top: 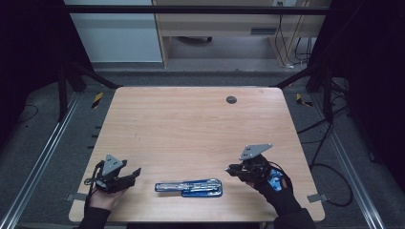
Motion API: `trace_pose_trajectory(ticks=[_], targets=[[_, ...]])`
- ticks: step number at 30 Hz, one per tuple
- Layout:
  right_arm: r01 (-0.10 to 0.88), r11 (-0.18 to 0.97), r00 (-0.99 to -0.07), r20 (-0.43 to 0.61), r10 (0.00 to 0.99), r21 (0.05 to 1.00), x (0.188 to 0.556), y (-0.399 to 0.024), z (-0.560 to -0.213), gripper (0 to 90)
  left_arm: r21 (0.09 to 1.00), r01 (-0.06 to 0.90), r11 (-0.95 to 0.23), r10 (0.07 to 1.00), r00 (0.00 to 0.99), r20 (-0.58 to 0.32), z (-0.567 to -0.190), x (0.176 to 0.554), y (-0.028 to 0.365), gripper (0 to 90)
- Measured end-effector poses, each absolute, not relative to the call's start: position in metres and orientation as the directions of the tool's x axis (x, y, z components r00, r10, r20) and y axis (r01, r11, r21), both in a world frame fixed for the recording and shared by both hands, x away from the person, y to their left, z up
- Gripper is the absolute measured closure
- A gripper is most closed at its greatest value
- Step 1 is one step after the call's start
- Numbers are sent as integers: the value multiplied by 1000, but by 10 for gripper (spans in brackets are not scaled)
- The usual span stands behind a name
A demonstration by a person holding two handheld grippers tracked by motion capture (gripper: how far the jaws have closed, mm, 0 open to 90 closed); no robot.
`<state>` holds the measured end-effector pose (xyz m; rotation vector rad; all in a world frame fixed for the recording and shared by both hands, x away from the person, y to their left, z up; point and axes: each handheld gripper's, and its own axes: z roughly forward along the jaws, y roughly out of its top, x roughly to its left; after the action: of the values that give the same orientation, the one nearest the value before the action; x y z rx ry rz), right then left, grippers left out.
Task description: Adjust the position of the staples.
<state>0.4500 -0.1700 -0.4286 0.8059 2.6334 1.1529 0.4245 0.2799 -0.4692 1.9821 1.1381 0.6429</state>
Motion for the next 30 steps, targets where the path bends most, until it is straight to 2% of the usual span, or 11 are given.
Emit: trace_pose_trajectory(ticks=[8,16,30], targets=[[354,587,-896,83,437,728,459,-156,-426,779,801,500,-329,873,484,57,-470,425,279,359],[324,602,-932,138,334,730,468,-147,-429,780,799,501,-333,871,487,58,-470,425,279,359],[231,691,-971,114,212,685,478,-136,-415,779,795,503,-338,869,492,58,-470,425,278,359]])
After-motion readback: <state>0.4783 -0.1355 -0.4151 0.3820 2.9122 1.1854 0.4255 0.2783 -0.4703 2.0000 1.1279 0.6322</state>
